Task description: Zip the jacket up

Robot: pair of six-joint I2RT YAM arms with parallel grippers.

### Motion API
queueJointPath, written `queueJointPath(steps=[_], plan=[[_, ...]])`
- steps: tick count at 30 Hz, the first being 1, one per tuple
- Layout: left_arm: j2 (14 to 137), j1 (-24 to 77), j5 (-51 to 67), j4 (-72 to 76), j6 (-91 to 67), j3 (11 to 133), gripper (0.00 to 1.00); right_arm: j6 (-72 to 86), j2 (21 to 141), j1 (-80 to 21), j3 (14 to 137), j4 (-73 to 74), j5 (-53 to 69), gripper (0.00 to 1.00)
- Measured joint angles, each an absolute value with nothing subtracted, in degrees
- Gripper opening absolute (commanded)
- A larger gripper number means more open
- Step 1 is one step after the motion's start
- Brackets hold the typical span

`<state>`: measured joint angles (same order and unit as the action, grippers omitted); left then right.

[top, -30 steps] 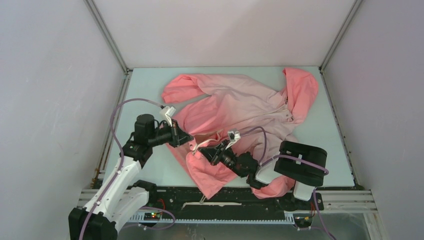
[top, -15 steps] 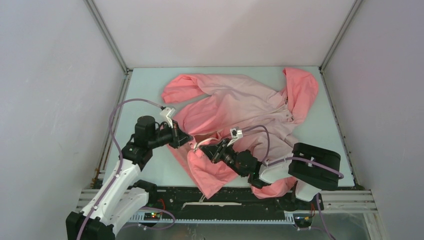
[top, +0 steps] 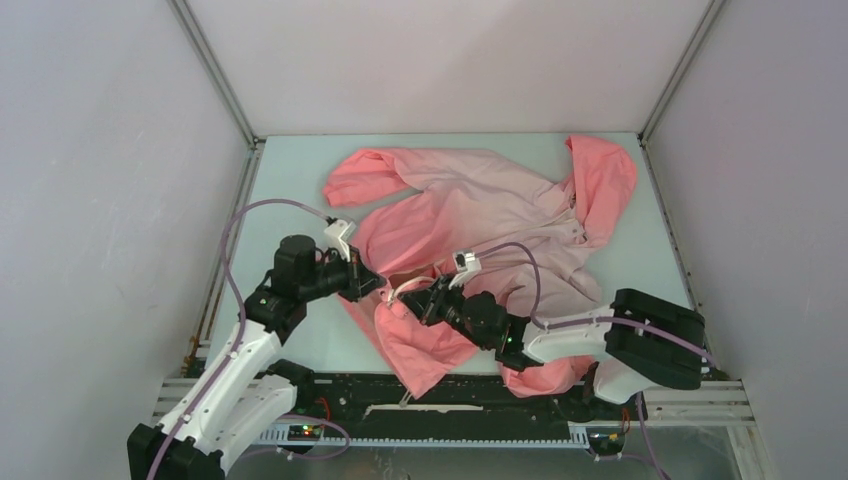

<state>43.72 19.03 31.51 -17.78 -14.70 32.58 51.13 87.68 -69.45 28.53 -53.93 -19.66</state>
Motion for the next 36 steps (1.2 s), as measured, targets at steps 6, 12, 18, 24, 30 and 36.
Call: queueJointPath(steps=[6, 12, 18, 24, 30, 36], plan=[[43.7, 20.6, 29.5, -18.8, -13.7, 32.6, 0.0, 52.0, 83.6, -69.0, 30.0, -47.5, -19.5, 0.0], [43.0, 21.3, 28.3, -19.8, -13.0, 32.6, 0.0, 55.2, 81.8, -66.6, 30.0, -42.6, -17.1, 0.0], [42.5, 21.8, 28.7, -19.8, -13.0, 32.6, 0.0, 56.8, 82.0, -63.9, 31.2, -39.7, -12.8, 0.0], [42.6, 22.0, 29.1, -19.8, -13.0, 32.6, 0.12, 54.4, 85.2, -64.0, 34.5, -39.6, -9.2, 0.0], [42.7, 21.7, 27.7, -20.9, -15.0, 32.7, 0.32, 52.9, 86.4, -65.1, 34.5, -40.2, -9.0, 0.0], [42.4, 18.7, 27.1, -22.7, -20.7, 32.7, 0.54, 52.5, 87.4, -65.3, 34.5, -42.0, -9.1, 0.0]])
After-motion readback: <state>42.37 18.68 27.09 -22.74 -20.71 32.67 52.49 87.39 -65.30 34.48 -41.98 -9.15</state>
